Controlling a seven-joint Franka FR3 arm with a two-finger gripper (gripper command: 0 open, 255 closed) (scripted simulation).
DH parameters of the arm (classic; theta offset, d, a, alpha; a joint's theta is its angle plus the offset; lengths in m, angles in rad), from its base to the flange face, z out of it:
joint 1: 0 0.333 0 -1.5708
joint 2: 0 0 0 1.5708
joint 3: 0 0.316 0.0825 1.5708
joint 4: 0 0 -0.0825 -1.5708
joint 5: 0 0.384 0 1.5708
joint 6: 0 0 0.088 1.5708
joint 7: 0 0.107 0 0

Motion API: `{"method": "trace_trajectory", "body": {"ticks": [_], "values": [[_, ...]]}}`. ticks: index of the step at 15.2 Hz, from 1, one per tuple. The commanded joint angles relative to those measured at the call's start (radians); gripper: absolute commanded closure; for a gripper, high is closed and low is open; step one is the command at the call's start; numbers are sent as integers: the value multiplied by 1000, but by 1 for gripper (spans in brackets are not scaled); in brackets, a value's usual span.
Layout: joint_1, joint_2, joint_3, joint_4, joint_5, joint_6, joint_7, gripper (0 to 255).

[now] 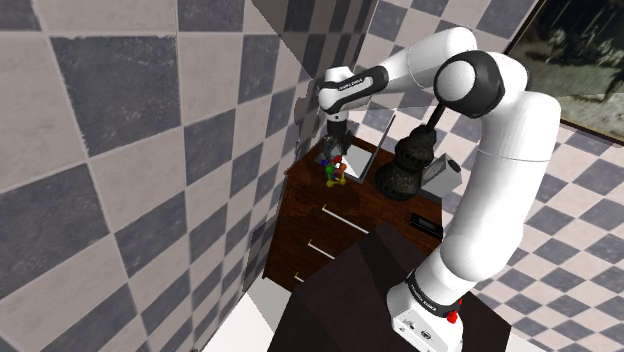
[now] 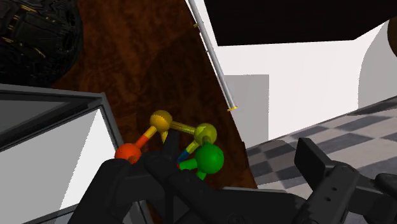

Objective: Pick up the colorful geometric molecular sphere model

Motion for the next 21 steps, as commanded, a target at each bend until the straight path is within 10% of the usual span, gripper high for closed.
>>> {"method": "trace_trajectory", "body": {"ticks": [1, 9, 19, 20, 21], "values": [[-17, 96, -7, 98, 4, -4, -15, 0], [-71, 443, -15, 502, 21, -70, -42, 0], [-103, 504, 26, 506, -6, -14, -16, 0], [-105, 499, 25, 479, -8, 10, -14, 255], [-106, 478, 23, 422, -12, 46, -11, 255]]}}
